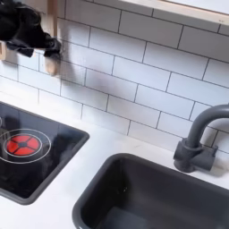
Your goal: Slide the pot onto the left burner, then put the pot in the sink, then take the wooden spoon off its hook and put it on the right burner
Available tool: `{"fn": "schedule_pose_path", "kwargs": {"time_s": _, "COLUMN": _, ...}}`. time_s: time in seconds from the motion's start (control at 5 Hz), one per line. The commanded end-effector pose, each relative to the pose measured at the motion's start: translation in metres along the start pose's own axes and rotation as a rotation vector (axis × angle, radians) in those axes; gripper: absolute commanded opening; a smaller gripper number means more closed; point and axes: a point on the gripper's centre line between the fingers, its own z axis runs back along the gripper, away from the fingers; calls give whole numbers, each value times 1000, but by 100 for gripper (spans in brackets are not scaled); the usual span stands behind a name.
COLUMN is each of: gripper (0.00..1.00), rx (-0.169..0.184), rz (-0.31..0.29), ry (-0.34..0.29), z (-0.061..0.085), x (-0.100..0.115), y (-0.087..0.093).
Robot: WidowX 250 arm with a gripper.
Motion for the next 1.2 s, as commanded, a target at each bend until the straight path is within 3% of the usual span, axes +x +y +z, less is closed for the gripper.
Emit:
{"fn": "schedule_pose_path", "kwargs": {"time_s": 0.0, "gripper": 100, "rx": 18, "rz": -15, "ry": 107, "z": 15, "x": -42, "y": 4}}
{"fn": "schedule_pose_path", "kwargs": {"time_s": 0.6, "gripper": 100, "rx": 26, "rz": 47, "ry": 264, "z": 40, "x": -73, "y": 19}}
{"fn": "schedule_pose_path", "kwargs": {"time_s": 1.0, "gripper": 100, "rx": 60, "rz": 75, "ry": 329, "z": 54, "x": -93, "y": 37}}
